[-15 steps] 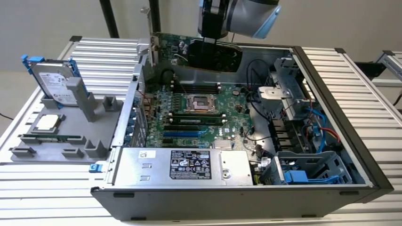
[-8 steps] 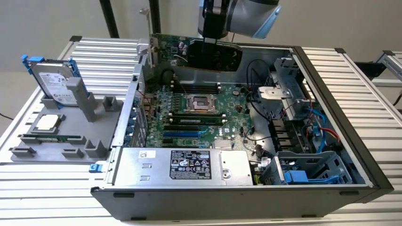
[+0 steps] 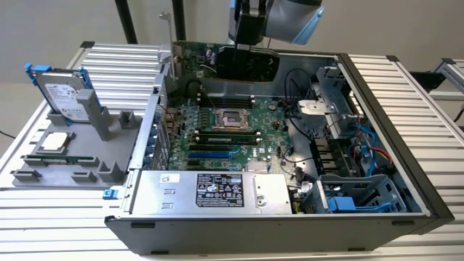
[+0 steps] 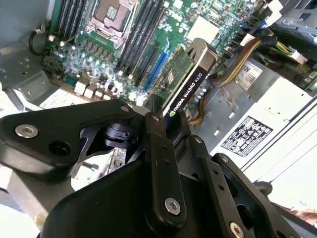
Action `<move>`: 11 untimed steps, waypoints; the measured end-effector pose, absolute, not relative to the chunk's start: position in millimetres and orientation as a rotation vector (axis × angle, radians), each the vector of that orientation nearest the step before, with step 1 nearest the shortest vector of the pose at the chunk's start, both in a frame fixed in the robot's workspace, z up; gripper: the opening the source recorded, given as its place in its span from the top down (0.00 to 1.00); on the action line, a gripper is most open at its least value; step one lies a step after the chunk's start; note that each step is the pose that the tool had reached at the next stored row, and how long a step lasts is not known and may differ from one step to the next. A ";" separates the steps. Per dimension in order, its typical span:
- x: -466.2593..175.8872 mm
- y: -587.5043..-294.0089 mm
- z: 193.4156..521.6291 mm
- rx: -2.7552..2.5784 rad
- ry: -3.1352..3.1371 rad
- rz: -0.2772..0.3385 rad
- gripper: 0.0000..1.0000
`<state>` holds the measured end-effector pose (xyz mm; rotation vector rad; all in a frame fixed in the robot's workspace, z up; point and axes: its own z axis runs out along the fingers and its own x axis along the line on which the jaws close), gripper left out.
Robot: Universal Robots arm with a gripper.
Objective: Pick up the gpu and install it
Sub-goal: 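Insert the gpu into the slot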
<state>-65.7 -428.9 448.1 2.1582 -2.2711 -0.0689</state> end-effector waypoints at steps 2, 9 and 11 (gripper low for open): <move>-65.7 -428.9 448.0 2.174 -2.256 -0.069 1.00; -65.7 -428.9 447.7 2.200 -2.229 -0.069 1.00; -65.7 -428.9 447.4 2.200 -2.229 -0.069 1.00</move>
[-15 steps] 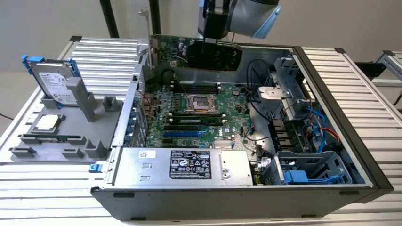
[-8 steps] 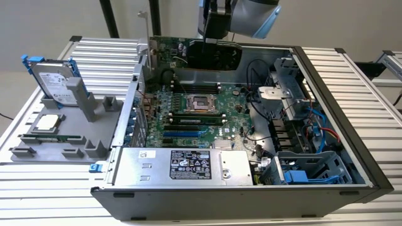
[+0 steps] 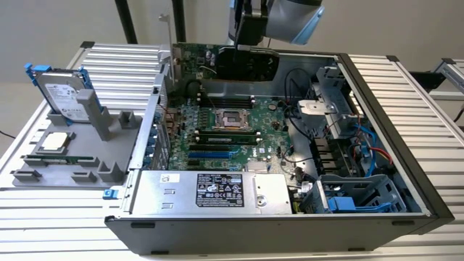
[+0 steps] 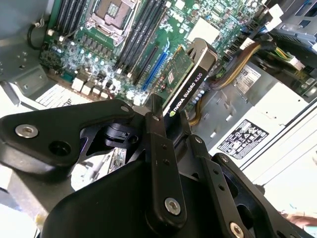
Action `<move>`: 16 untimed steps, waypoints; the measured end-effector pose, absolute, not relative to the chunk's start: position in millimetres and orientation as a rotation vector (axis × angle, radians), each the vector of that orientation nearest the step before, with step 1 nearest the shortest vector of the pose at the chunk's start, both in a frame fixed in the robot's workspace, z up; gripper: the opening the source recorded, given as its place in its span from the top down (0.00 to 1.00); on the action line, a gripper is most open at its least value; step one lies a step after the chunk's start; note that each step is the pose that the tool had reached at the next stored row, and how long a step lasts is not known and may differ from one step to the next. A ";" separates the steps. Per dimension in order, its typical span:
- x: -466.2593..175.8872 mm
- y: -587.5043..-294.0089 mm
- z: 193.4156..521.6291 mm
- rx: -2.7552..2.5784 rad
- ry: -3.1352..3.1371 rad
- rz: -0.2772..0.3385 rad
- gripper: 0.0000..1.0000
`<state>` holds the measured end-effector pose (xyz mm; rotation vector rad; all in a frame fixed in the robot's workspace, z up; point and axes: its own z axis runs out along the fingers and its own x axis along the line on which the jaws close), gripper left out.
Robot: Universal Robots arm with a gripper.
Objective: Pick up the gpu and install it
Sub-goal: 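Insert the gpu into the slot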
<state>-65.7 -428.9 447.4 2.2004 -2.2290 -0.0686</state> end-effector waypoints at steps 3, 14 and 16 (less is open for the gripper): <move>-65.7 -428.9 446.5 2.201 -2.229 -0.069 1.00; -65.7 -428.9 442.0 2.200 -2.229 -0.069 1.00; -65.7 -428.9 441.4 2.200 -2.229 -0.069 1.00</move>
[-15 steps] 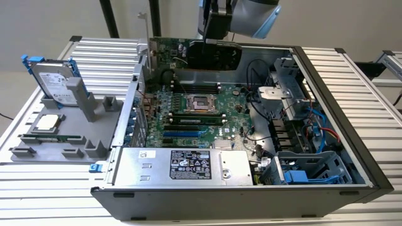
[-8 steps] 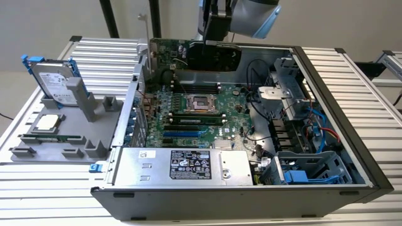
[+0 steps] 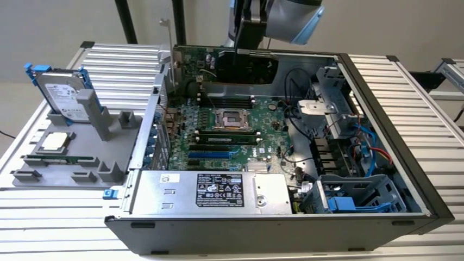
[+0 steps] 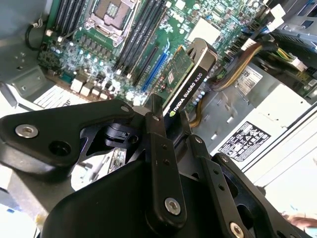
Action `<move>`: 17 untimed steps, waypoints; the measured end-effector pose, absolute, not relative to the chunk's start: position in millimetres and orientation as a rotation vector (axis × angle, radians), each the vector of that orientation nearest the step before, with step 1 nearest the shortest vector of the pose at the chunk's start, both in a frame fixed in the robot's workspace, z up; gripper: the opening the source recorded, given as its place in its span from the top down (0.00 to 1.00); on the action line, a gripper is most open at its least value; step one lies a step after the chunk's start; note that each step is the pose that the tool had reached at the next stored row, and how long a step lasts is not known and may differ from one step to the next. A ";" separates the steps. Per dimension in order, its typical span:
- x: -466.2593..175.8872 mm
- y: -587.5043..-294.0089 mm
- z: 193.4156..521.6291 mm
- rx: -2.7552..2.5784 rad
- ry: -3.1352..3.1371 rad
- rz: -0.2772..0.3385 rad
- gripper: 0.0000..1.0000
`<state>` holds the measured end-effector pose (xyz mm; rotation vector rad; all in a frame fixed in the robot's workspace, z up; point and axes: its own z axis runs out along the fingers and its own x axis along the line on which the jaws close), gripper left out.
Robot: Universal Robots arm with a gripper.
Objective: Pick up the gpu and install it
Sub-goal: 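Insert the gpu into the slot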
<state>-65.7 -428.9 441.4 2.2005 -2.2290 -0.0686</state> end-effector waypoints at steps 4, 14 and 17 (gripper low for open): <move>-65.7 -428.9 440.2 2.200 -2.229 -0.069 1.00; -65.7 -428.9 439.5 2.201 -2.229 -0.069 1.00; -65.7 -428.9 439.5 2.200 -2.229 -0.069 1.00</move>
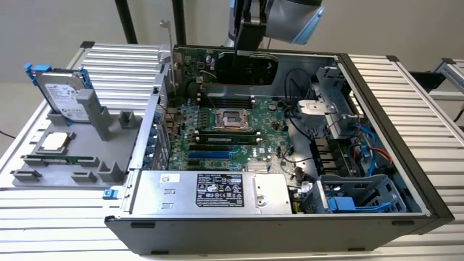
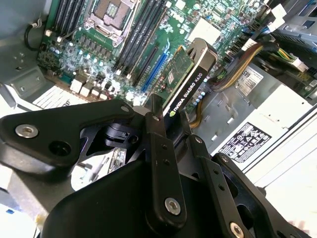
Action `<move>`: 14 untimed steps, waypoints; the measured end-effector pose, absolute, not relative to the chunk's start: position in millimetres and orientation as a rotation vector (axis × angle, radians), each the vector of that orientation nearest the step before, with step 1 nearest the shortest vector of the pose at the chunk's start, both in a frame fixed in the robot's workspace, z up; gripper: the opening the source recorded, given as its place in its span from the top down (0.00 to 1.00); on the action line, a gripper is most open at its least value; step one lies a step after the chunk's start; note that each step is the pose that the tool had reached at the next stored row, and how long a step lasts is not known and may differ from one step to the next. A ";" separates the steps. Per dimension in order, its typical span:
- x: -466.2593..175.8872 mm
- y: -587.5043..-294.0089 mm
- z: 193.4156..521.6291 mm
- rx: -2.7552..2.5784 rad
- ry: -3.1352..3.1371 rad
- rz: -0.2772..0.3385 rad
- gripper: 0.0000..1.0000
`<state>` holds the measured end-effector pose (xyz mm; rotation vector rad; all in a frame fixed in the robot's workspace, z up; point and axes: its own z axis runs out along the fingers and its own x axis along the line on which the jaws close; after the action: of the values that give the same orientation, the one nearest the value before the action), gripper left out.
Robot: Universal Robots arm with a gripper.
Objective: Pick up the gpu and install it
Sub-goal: 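Insert the gpu into the slot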
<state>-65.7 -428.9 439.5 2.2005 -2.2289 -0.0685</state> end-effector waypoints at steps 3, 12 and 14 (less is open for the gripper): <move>-65.7 -428.9 439.4 2.200 -2.229 -0.069 1.00; -65.6 -428.8 439.3 2.177 -2.253 -0.069 1.00; -65.7 -428.9 439.1 2.169 -2.261 -0.069 1.00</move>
<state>-65.7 -428.9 439.1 2.1686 -2.2613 -0.0689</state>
